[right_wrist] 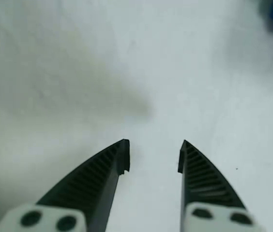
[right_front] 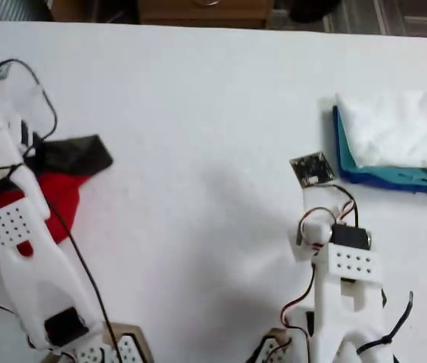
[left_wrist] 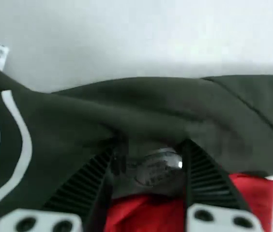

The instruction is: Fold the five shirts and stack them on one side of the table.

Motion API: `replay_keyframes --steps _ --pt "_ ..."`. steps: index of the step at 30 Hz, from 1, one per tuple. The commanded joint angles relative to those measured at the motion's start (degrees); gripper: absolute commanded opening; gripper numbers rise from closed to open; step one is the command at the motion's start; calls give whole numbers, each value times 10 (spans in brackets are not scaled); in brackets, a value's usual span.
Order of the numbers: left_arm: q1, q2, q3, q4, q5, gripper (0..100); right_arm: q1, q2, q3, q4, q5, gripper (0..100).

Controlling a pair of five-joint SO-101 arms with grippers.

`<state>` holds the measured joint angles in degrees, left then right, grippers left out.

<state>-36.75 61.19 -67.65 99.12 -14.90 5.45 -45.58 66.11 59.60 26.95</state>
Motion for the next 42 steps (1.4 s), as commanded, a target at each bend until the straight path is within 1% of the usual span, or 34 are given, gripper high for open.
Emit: replay_keyframes --steps 1,8,9,10,12,14,15,16,19,21,24,29,36,42 --pt "-10 11 -1 -18 4 210 1 -16 -26 2 5 170" --pt "-7 51 -1 -33 -3 203 1 -16 -26 4 5 170" --pt "-7 56 -1 -33 -3 182 1 -16 -26 9 5 170" --pt "-7 60 -1 -33 -3 142 1 -16 -26 14 5 170" --pt "-7 64 -1 -33 -3 16 1 -16 -26 18 5 170" --pt "-6 62 -1 -31 -2 40 4 -16 -26 21 5 170" --pt "-4 62 -2 -31 -2 23 3 -16 -26 21 5 170" --pt "-1 61 -3 -29 -2 27 2 -16 -26 21 5 170" --pt "13 50 -41 5 -2 27 1 -16 -26 20 5 170" --pt "37 38 -78 32 -1 27 1 -16 -26 18 4 170" --pt "69 -5 -108 34 0 27 1 -16 -26 18 2 170" --pt "142 -120 -102 33 2 27 5 -16 -25 17 2 170" --pt "276 -286 -102 33 -2 27 5 -16 -23 17 2 170" --pt "382 -362 -102 32 -2 27 6 -16 -23 17 -7 170"
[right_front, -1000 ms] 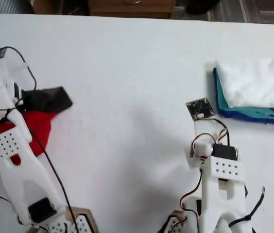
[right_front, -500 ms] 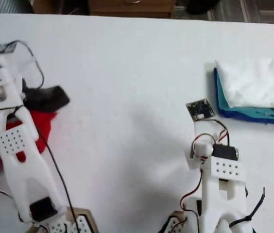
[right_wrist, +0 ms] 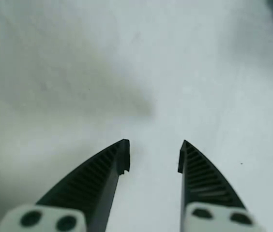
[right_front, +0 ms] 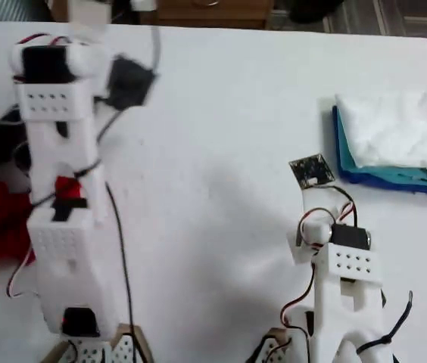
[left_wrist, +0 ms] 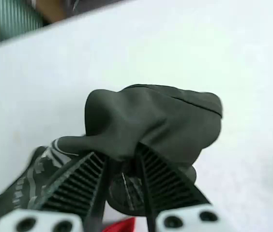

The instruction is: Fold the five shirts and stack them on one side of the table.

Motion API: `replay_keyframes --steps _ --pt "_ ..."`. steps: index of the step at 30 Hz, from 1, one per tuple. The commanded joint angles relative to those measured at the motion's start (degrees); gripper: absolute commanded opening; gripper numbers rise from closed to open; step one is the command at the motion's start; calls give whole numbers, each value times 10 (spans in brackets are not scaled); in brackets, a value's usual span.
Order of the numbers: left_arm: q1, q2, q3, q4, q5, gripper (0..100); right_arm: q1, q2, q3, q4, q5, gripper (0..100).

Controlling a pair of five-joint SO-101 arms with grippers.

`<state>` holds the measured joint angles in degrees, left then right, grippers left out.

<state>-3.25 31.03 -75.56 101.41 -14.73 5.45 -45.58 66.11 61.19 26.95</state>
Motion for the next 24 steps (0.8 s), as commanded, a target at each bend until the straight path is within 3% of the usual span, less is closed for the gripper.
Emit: replay_keyframes --steps 1,6,11,13,19,24 --pt "61 -62 -22 10 -3 27 6 -16 -23 1 -18 170" --pt "113 -67 36 11 0 33 5 -16 -23 1 -45 170" --pt "139 -67 151 11 1 206 5 -16 -23 1 -43 170" --pt "133 -68 174 11 -2 213 5 -16 -23 -3 -43 170" --pt "34 -129 231 11 -5 184 5 -16 -24 -23 -45 170" --pt "-52 -222 475 9 -91 181 1 -16 -26 -58 -47 170"
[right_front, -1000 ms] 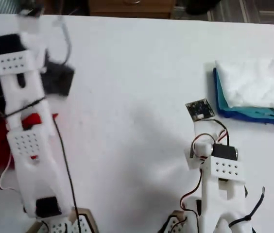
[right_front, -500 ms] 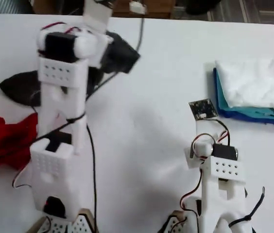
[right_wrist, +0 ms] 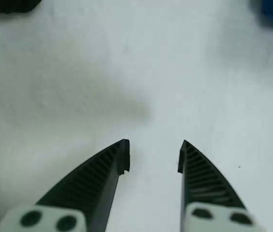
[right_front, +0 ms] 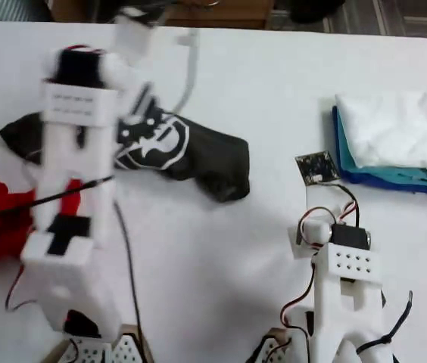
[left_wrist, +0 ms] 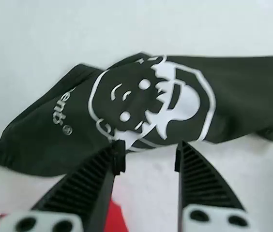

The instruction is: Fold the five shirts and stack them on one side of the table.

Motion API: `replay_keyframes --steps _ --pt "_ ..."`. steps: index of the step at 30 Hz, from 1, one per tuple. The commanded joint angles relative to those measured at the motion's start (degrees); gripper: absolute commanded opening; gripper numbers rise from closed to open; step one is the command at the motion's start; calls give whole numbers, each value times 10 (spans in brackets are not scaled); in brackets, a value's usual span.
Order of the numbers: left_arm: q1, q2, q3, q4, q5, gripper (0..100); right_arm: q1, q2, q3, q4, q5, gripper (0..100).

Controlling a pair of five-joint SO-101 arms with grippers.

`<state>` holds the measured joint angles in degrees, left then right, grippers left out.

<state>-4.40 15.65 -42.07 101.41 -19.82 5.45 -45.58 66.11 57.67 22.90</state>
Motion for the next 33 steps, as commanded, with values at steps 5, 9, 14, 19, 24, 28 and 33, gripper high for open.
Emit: replay_keyframes --steps 5,9,14,19,24,28,33 --pt "-130 -150 434 -92 -63 181 -29 -10 -39 -36 -6 170" --pt "-228 -210 647 -276 -104 181 -91 -10 -76 0 -7 170" --pt "-353 -219 756 -473 -132 181 -130 -10 -99 -2 -7 170" --pt "-453 -159 755 -540 -186 181 -146 -10 -98 -44 -8 170" --pt "-584 -104 695 -564 -227 181 -147 7 -99 -87 -69 172" --pt "-663 -84 591 -502 -229 181 -175 103 -134 -113 -84 172" --pt "-673 -83 524 -411 -228 181 -239 283 -294 -65 -88 170"
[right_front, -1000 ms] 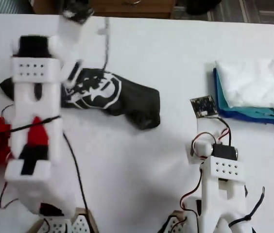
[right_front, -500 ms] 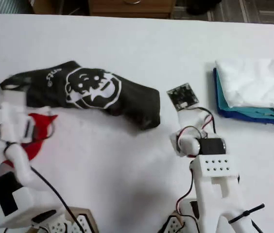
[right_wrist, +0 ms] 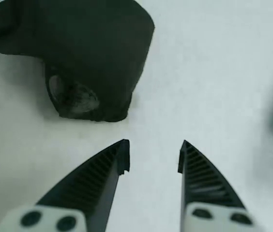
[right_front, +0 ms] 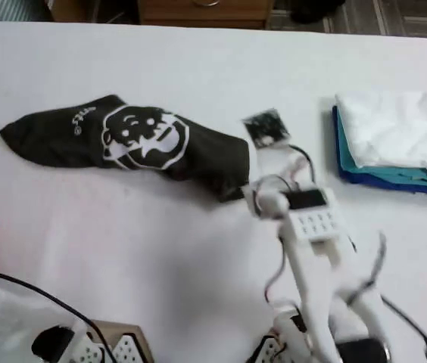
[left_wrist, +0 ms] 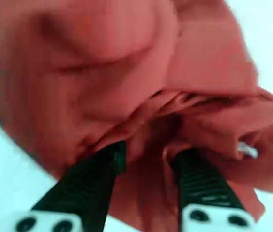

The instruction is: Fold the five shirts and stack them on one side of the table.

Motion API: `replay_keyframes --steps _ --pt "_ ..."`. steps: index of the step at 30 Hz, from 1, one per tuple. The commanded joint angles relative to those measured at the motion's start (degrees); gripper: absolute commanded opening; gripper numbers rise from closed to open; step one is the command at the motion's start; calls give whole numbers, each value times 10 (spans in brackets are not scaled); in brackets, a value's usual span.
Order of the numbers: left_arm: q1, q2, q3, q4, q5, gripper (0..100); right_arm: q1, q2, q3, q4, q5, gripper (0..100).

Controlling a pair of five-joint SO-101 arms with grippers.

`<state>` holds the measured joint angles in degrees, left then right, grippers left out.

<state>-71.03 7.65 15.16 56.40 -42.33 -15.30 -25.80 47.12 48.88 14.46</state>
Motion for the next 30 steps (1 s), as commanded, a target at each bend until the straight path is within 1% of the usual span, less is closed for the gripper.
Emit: replay_keyframes --steps 1,3,5,8,10,12,15,17,19,20,22,24,28,30 --pt "-2 -4 -53 48 -1 181 -44 114 -138 33 -4 170" --pt "25 -6 -73 76 23 181 -69 162 -194 37 -4 170" --pt "49 -6 -116 125 73 181 -86 207 -242 34 -4 170" --pt "89 -6 -227 211 158 181 -93 267 -287 16 -9 170" --pt "120 -3 -313 267 206 181 -90 308 -302 -2 -47 170" --pt "161 -1 -378 309 236 181 -87 349 -311 -18 -71 170" --pt "236 -1 -417 320 248 181 -89 412 -327 -17 -71 163" --pt "291 0 -414 296 248 181 -93 442 -339 4 -71 103" --pt "342 0 -394 254 248 181 -92 451 -367 63 -71 5" --pt "364 0 -381 229 248 181 -88 450 -377 100 -71 27" --pt "402 0 -352 178 248 181 -75 448 -395 169 -69 17" --pt "435 0 -318 127 248 181 -56 435 -400 217 -48 22" --pt "505 3 -241 21 246 183 -2 366 -380 257 2 22" --pt "535 22 -224 -17 245 183 21 311 -352 272 25 22"
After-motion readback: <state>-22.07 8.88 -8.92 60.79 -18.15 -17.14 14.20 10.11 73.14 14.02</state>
